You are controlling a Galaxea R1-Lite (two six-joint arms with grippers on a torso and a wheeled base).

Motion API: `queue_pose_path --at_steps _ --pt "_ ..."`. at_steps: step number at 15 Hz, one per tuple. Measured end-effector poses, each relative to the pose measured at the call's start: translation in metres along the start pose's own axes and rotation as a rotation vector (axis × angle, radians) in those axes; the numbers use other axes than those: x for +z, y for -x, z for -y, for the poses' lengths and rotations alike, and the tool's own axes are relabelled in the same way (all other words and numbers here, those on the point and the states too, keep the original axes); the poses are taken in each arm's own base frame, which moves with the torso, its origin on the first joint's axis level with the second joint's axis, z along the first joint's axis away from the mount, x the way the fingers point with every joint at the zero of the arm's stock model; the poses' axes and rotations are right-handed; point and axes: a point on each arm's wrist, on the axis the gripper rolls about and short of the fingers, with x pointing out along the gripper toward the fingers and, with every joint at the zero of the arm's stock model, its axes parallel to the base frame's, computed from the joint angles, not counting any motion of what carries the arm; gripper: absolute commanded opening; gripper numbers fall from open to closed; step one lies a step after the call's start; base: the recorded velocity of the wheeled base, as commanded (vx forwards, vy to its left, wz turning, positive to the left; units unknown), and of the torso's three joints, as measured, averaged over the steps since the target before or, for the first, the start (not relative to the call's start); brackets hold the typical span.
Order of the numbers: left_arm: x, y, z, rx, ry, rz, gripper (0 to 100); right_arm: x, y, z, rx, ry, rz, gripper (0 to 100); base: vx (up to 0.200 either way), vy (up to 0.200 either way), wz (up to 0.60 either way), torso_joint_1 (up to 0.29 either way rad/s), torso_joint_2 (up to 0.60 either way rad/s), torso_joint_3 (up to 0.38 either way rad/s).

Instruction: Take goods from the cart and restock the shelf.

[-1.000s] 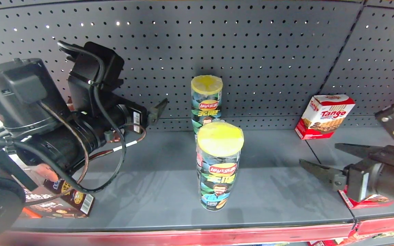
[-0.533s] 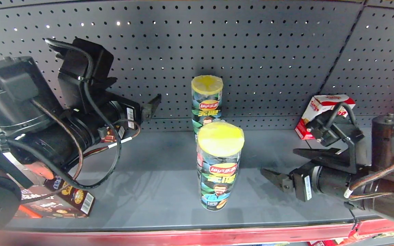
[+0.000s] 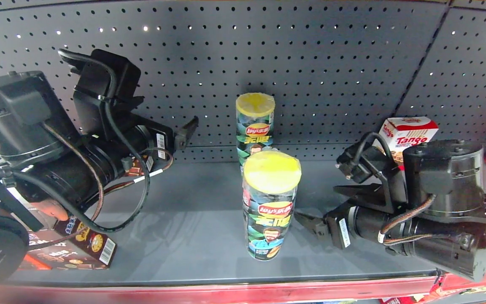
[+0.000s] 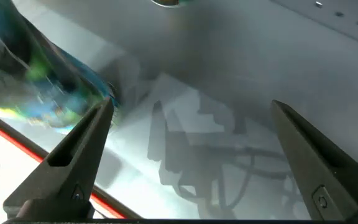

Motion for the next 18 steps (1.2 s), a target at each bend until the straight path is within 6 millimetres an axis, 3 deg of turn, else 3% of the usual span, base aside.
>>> queue_pose_path --at_steps 18 --pt "-0.002 -0.001 0.001 -0.003 -0.002 -0.007 100 -0.003 -0.012 -0.015 0.037 0.022 -0.02 100 0.0 0.0 0.0 0.0 0.0 0.0"
